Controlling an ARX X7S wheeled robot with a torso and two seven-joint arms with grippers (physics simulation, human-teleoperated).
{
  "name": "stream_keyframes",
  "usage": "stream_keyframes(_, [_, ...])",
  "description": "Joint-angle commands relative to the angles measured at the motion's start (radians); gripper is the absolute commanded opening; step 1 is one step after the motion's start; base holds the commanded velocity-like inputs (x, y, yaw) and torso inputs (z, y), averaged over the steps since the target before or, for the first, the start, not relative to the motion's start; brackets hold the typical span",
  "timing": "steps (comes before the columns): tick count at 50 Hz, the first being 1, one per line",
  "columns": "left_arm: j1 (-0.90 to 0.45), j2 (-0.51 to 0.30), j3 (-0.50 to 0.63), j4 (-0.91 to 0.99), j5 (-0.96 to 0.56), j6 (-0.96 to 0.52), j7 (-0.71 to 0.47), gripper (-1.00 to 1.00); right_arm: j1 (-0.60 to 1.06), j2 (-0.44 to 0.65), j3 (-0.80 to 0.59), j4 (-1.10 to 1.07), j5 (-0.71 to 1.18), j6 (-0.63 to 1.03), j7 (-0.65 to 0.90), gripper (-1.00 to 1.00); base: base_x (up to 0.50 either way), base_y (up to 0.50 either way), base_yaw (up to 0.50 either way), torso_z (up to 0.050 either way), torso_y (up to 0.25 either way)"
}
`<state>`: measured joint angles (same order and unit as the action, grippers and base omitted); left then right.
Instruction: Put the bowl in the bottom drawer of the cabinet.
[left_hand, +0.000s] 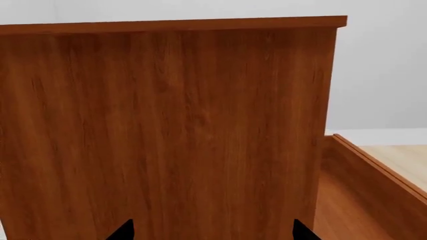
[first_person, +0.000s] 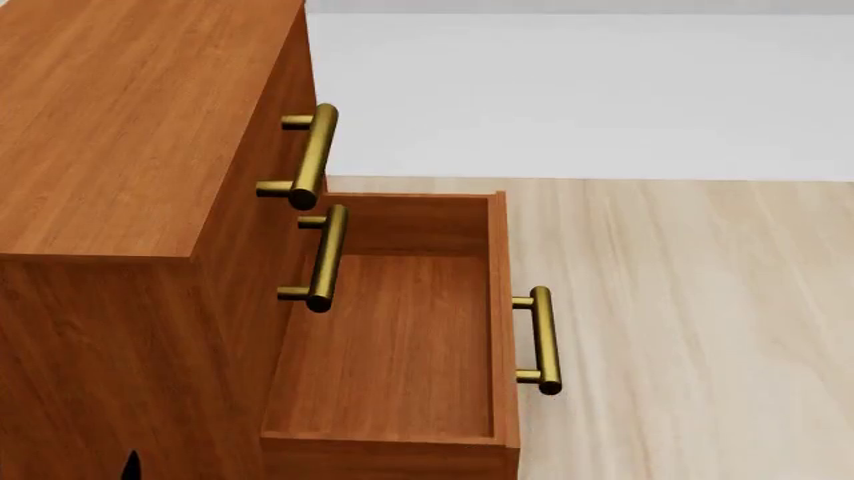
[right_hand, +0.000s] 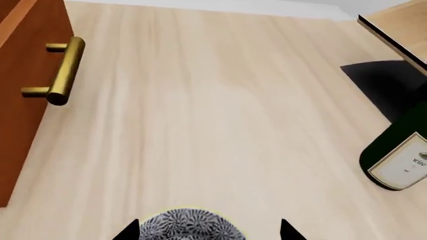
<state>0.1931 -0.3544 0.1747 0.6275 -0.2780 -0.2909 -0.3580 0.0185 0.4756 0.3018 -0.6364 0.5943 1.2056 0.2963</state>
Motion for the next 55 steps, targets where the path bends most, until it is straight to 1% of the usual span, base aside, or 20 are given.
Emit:
stream_keyframes(1, [-0.006,0.0,0.004,-0.012,0.0,0.004,-0.003,1.0,0.003,0.023,-0.016,0.094,-0.021,-0.019,-0.014,1.0,0.0,0.0,0.0,0.0,0.0])
stream_keyframes(15, [-0.003,-0.002,0.006,-0.016,-0.001,0.012,-0.008,1.0,0.032,0.034,-0.069,0.264,-0.058,-0.087,-0.052,1.0,0.0,0.0,0.0,0.0,0.0])
stream_keyframes(27, [-0.004,-0.004,0.007,-0.023,-0.002,0.019,-0.011,1.0,0.053,0.041,-0.105,0.359,-0.085,-0.13,-0.071,1.0,0.0,0.0,0.0,0.0,0.0])
stream_keyframes(55, [-0.002,-0.01,0.012,-0.028,-0.003,0.029,-0.019,1.0,0.077,0.038,-0.158,0.485,-0.119,-0.196,-0.095,1.0,0.0,0.0,0.0,0.0,0.0])
